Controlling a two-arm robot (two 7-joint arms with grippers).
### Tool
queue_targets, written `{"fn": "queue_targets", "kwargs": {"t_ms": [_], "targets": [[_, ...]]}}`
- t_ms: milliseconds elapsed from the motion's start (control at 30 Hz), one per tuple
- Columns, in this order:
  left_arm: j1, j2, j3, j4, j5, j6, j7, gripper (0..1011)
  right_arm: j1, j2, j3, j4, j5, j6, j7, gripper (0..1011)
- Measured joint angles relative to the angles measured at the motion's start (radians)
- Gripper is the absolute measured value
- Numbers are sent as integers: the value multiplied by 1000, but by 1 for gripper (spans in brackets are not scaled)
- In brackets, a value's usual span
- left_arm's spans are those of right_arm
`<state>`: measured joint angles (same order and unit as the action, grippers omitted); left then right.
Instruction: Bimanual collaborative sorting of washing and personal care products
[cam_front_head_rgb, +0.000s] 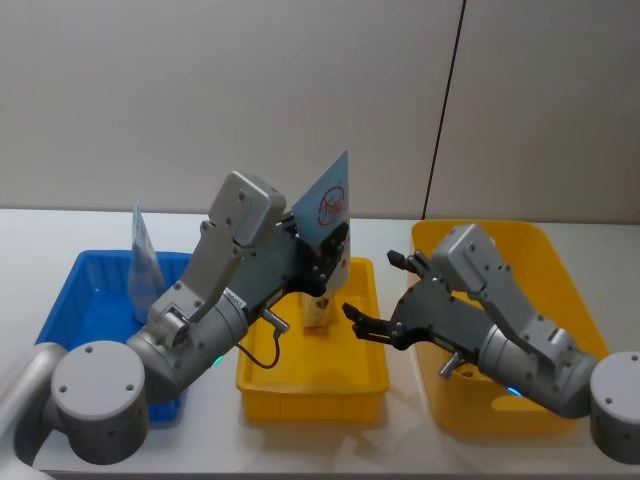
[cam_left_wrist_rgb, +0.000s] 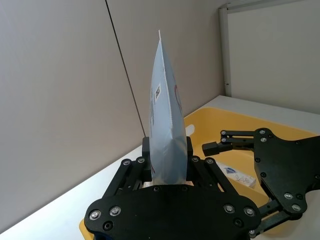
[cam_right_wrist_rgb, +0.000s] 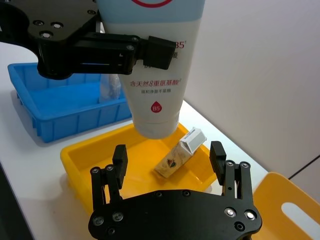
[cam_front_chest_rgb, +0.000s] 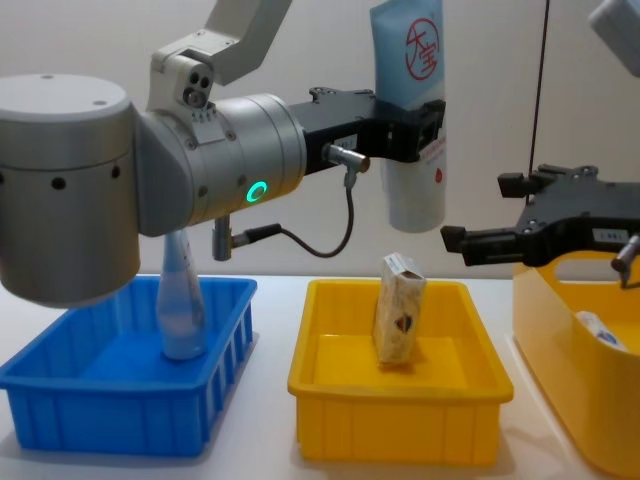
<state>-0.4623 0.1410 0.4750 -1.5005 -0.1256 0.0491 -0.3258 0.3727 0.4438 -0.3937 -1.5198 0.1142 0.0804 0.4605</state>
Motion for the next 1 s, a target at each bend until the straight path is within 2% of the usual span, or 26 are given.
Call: {"fn": "queue_targets", "kwargs": {"t_ms": [500,1000], "targets": [[0,0,0,0,0,0,0,289,54,-25,-30,86,15,-81,44,1004],[0,0,0,0,0,0,0,289,108,-58,-52,170,12,-132,44,1004]]}}
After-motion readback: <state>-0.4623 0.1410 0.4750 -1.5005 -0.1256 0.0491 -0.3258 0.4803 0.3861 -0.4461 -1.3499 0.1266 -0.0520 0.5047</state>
